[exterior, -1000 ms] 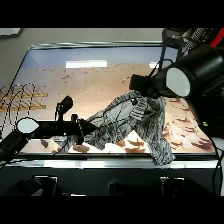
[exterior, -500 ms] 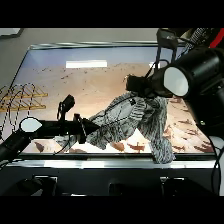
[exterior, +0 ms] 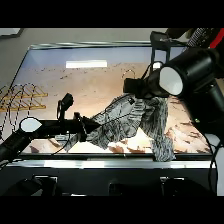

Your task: Fold the clothes and pants, and hang the long-sleeved shirts on hangers.

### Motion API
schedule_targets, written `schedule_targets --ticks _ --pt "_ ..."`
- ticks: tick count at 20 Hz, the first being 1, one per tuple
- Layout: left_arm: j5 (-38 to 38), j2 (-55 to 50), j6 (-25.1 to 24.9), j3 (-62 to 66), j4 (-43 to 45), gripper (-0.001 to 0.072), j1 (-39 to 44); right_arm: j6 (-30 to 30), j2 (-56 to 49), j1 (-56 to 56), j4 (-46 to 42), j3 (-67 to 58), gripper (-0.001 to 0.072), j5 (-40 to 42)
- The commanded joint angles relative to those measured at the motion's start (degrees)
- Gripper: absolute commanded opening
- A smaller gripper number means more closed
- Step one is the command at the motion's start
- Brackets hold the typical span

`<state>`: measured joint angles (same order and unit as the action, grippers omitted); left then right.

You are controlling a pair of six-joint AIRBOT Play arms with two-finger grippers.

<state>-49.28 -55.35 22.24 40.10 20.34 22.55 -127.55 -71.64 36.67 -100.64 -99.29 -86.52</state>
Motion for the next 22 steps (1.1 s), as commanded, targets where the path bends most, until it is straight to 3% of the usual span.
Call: schedule_targets --ticks 1,11,15,16,18,22 --pt "0.87 -0.02 0.0 0.04 -0.48 0.0015 0.07 0.52 -0.15 0.07 0.61 0.02 0.0031 0.26" --pt "1.49 -0.02 0.0 0.04 -1.11 0.0016 2.19 0.94 -1.84 0.07 2.58 0.02 0.0037 4.46" --pt "2.91 -0.02 0.0 0.04 -1.14 0.0016 2.19 2.47 -1.88 0.07 3.58 0.02 0.0104 2.97" --pt "2.86 -0.02 0.0 0.04 -1.14 0.0015 2.19 2.47 -1.88 0.07 3.56 0.02 0.0196 2.43" --pt "2.86 -0.02 0.0 0.04 -1.14 0.0016 2.19 2.49 -1.88 0.07 3.56 0.02 0.0312 1.4" --pt "2.89 0.0 -0.02 0.04 -1.14 0.0016 2.19 3.1 -1.79 0.07 2.91 0.02 0.0329 -1.51"
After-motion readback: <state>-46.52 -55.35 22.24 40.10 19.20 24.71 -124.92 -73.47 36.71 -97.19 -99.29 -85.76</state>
